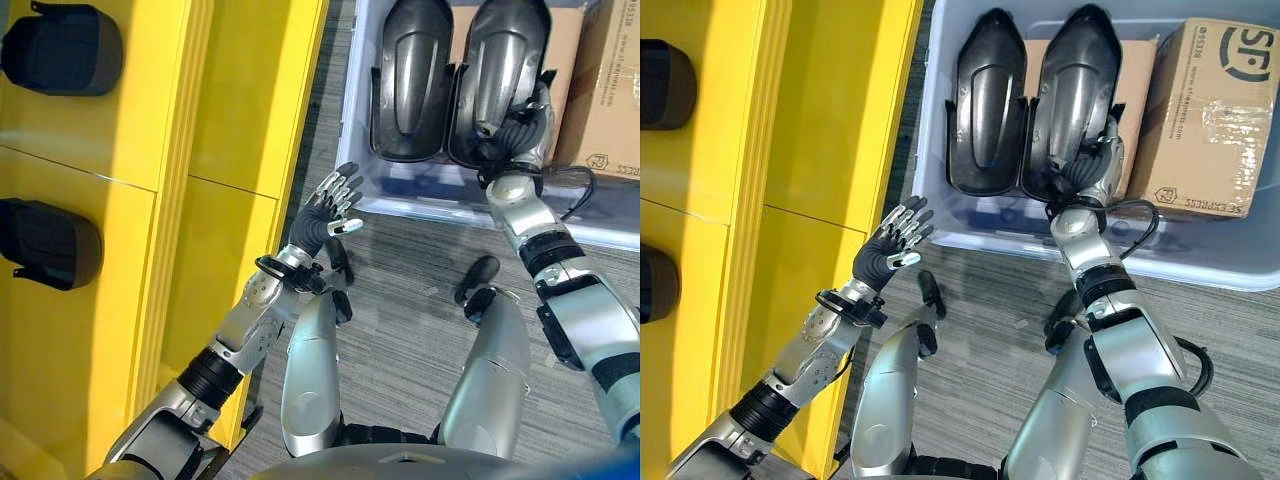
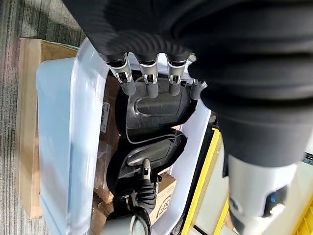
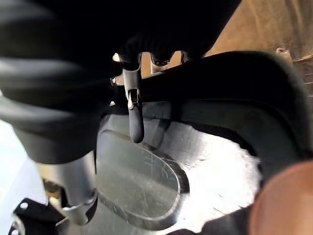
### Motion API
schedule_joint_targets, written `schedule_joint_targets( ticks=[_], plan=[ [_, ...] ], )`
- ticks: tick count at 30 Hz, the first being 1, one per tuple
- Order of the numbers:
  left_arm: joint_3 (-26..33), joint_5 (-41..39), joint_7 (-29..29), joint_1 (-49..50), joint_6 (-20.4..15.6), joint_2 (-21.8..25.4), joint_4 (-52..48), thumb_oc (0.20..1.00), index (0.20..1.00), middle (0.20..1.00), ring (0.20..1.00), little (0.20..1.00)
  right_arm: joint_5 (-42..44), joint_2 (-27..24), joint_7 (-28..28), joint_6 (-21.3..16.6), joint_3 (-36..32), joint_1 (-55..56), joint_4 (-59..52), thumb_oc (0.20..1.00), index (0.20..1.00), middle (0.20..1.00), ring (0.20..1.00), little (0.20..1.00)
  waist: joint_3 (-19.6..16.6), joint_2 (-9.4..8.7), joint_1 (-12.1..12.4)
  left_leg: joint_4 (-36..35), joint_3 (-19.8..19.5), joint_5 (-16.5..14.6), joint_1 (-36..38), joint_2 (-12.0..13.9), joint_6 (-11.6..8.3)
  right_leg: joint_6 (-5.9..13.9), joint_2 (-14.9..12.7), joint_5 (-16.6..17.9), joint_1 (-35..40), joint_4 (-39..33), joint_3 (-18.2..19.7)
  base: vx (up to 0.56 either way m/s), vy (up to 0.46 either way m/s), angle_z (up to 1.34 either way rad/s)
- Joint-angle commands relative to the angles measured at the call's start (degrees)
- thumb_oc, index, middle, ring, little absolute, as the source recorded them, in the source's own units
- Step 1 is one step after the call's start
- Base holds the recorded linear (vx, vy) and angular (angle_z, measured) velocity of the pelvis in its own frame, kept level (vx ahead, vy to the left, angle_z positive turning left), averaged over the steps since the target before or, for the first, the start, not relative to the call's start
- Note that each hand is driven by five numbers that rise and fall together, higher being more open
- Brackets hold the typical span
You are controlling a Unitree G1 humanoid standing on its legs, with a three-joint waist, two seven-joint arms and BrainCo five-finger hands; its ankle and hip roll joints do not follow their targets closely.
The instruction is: Move parts from the plastic box to the shelf.
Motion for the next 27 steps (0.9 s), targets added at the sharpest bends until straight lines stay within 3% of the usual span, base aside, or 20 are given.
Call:
schedule_joint_targets(
  ticks=[1,6,9,15,18,22,27],
  plan=[
    [-0.91,-0.66,-0.16,-0.54,-1.85,-1.63,-5.46,1.000,1.000,1.000,1.000,1.000,-6.81,-2.33,-1.18,-6.58,0.74,-4.04,-3.30,1.000,1.000,1.000,1.000,1.000,0.07,5.70,0.65,4.78,1.34,-10.42,-2.49,-3.25,0.70,0.12,5.24,-8.37,0.08,5.47,0.08,0.00,0.000,0.00],
    [-1.63,0.41,-0.55,0.14,-2.54,-2.34,-5.70,1.000,1.000,1.000,1.000,1.000,-9.05,-2.26,-5.27,-8.25,1.95,-2.36,-8.71,1.000,1.000,1.000,1.000,1.000,0.07,6.24,-0.03,4.10,2.29,-10.10,-1.87,-3.16,0.64,0.10,5.34,-8.18,0.04,4.72,0.69,-0.01,0.040,-0.03],
    [-1.90,0.61,-0.32,0.44,-3.09,-2.54,-5.29,1.000,1.000,1.000,1.000,1.000,-14.67,-2.32,-7.85,-8.61,1.07,-0.60,-11.43,1.000,1.000,1.000,1.000,1.000,0.07,6.43,-0.87,3.66,2.95,-10.03,-1.34,-3.23,0.72,0.16,5.63,-7.99,0.04,4.11,1.21,0.00,0.061,-0.01],
    [-2.76,-0.02,-1.23,0.70,-3.51,-3.05,-4.79,1.000,1.000,1.000,1.000,1.000,-20.60,-1.76,-10.49,-7.79,1.83,0.93,-16.50,1.000,1.000,1.000,1.000,1.000,0.07,6.94,-1.96,2.54,4.07,-9.56,-0.57,-3.26,0.70,0.46,5.88,-7.14,-0.11,2.65,2.21,0.01,0.057,-0.09],
    [-3.28,-0.57,-1.18,0.87,-4.06,-3.17,-4.41,1.000,1.000,1.000,1.000,1.000,-19.93,-1.44,-13.74,-7.66,1.78,1.87,-17.57,1.000,1.000,1.000,1.000,1.000,0.07,7.10,-2.48,2.22,4.61,-9.50,-0.08,-3.29,0.73,0.45,6.06,-6.99,0.05,2.23,2.45,0.01,0.042,-0.03],
    [-3.83,-0.18,-0.80,0.78,-4.45,-3.39,-4.09,1.000,1.000,1.000,1.000,1.000,-11.12,-0.20,-17.11,-8.23,-0.43,4.37,-17.80,1.000,1.000,1.000,1.000,1.000,0.07,7.02,-3.34,2.04,5.16,-9.54,0.15,-3.34,0.75,0.41,6.42,-6.92,-0.24,2.11,2.94,0.01,0.042,-0.04],
    [-4.85,-0.07,2.17,0.21,-5.41,-4.41,-3.85,1.000,1.000,1.000,1.000,1.000,-5.02,2.90,-15.49,-10.34,-4.03,7.11,-17.14,1.000,1.000,1.000,1.000,1.000,0.07,7.18,-4.31,1.69,5.92,-9.65,0.21,-3.44,0.88,0.28,6.64,-7.08,-0.80,2.06,3.48,0.02,0.040,-0.04]
  ],
)
